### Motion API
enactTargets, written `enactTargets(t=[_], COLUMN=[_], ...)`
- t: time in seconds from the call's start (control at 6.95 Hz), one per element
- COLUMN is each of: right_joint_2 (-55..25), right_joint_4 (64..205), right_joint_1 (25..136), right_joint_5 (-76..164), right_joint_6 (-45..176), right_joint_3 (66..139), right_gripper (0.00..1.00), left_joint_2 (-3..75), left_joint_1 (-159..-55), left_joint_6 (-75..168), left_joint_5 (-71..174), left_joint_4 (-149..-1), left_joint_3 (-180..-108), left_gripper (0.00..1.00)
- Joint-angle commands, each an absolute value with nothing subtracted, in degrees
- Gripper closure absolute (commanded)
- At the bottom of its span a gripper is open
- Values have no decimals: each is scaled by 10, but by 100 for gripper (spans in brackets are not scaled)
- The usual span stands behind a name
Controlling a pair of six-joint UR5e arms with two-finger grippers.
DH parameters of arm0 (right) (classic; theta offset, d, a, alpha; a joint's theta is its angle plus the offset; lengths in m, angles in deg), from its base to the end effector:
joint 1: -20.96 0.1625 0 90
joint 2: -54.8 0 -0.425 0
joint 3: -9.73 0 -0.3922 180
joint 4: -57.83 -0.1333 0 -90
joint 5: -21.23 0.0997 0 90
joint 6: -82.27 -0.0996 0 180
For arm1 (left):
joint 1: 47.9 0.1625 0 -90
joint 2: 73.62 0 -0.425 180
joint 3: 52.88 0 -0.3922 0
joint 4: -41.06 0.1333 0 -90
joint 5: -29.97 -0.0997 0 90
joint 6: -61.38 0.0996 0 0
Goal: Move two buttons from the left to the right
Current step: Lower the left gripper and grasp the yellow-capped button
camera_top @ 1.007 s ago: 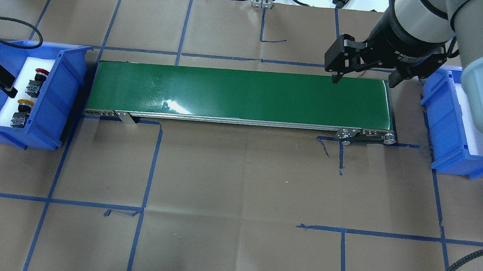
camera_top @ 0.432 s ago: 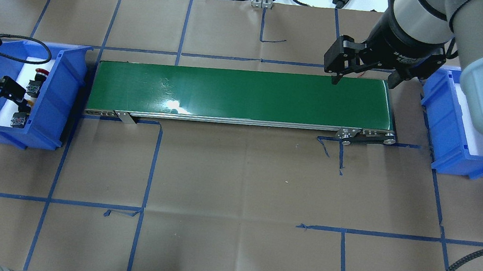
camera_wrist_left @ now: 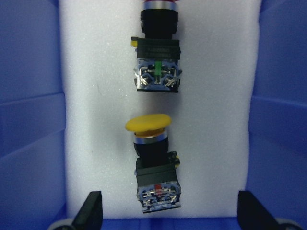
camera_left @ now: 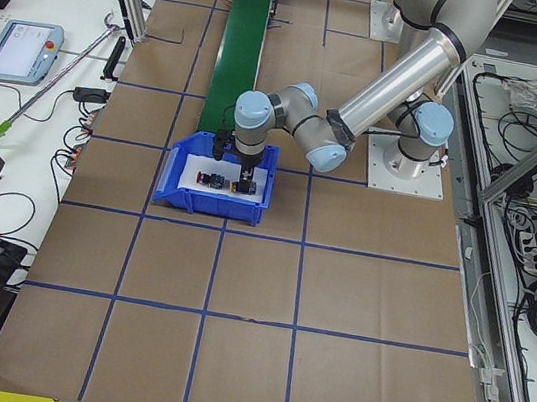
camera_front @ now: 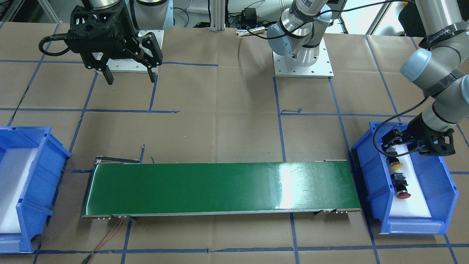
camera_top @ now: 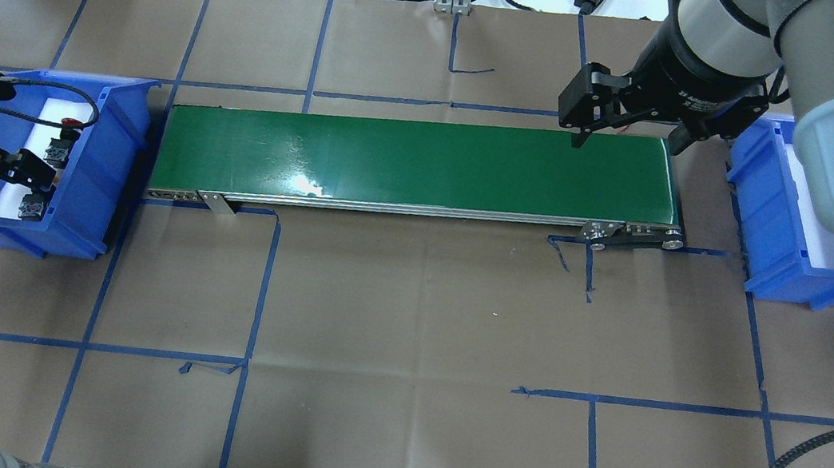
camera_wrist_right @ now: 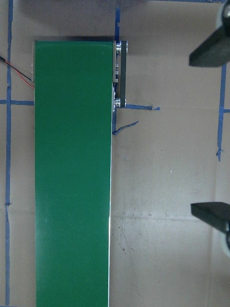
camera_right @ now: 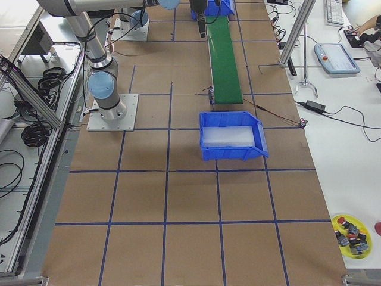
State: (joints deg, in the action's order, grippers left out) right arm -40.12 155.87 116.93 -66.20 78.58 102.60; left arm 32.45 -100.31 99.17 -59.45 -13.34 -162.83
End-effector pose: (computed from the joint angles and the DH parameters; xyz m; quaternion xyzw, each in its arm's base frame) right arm 0.1860 -0.4542 0.5195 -0.0218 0.9956 -0.0857 0.0297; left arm 0.2192 -0.5049 0.2399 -0.0017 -1.0000 0.0002 0.0062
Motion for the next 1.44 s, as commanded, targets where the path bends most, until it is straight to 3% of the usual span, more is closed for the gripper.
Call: enactTargets(t=[0.0,0.58,0.72,0.86,1.29], right_joint_2=[-401,-404,-404,-404,-403], right_joint_4=[1557,1555,1556,1557,1557], right_joint_1=[1169,1169,1170,1170,1170], right_joint_5=[-663,-661,-661,-661,-661], right_joint_6=[786,786,786,786,786], right_joint_3=[1027,1025,1024,1024,1024], right_gripper=[0,0,0,0,0], left_joint_2=[340,350,351,351,351], left_joint_1=[-995,-998,-999,-999,-999], left_joint_6=[992,990,990,990,991], left_joint_5=[-594,-593,-592,-592,-593], left_joint_4=[-115,-105,-105,-105,-105], left_joint_3=[-1637,-1635,-1635,-1635,-1635], left_gripper=[1,1,8,21,88])
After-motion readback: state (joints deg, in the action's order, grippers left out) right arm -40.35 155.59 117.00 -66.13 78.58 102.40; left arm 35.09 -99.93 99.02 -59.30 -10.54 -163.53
